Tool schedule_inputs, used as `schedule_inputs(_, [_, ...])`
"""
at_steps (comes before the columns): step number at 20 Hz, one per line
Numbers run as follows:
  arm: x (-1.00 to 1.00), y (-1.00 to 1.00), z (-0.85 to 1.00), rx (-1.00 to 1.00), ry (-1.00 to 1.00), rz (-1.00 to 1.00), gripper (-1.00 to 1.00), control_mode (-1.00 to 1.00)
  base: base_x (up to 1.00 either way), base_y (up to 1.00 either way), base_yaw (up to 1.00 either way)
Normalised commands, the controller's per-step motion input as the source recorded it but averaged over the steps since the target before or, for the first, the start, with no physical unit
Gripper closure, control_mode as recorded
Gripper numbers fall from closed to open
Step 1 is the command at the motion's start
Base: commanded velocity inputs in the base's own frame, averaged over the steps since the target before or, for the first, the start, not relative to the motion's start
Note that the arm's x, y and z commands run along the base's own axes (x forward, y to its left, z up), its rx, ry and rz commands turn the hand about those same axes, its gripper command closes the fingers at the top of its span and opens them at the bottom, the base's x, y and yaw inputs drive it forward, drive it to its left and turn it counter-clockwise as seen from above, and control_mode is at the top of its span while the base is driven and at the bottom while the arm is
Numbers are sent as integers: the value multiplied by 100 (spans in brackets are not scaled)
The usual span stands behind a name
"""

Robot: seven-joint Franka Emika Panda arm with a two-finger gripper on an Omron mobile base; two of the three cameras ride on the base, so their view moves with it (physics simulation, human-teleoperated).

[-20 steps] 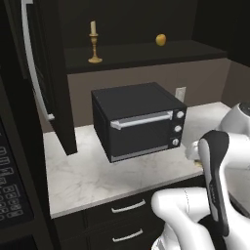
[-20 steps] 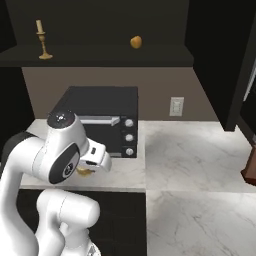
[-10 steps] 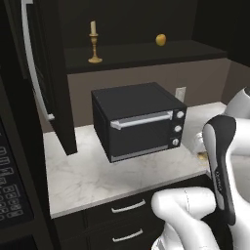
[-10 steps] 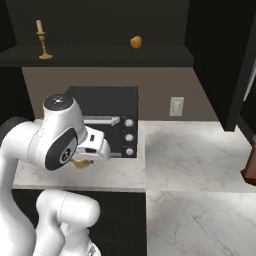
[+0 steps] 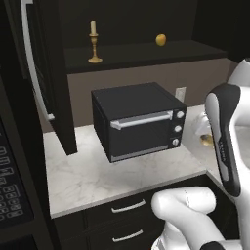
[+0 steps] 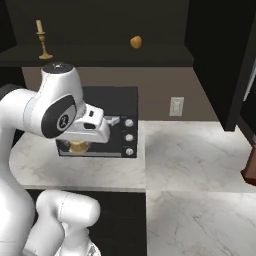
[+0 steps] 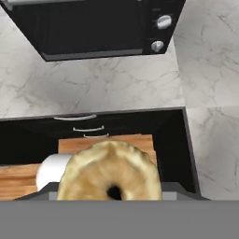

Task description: Pick the candle and candle from the dining table and place them in the open cabinet. Close the cabinet after placing the objects.

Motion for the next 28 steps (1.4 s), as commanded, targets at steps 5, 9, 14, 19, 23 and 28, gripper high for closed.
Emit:
schedule_inputs(5, [16, 0, 25, -1, 3, 1, 100, -100, 0, 0, 0])
schedule_inputs(9, [31, 2, 32, -1, 6, 0, 100, -100, 0, 0, 0])
schedule_inputs(14, [32, 3, 32, -1, 1, 0, 100, -100, 0, 0, 0])
schedule_inputs(19, [35, 4, 26, -1, 0, 1, 100, -100, 0, 0, 0])
schedule_inputs(23, [25, 1, 18, -2, -3, 2, 100, -100, 0, 0, 0])
schedule_inputs(28, [20, 4, 18, -1, -16, 1, 100, -100, 0, 0, 0])
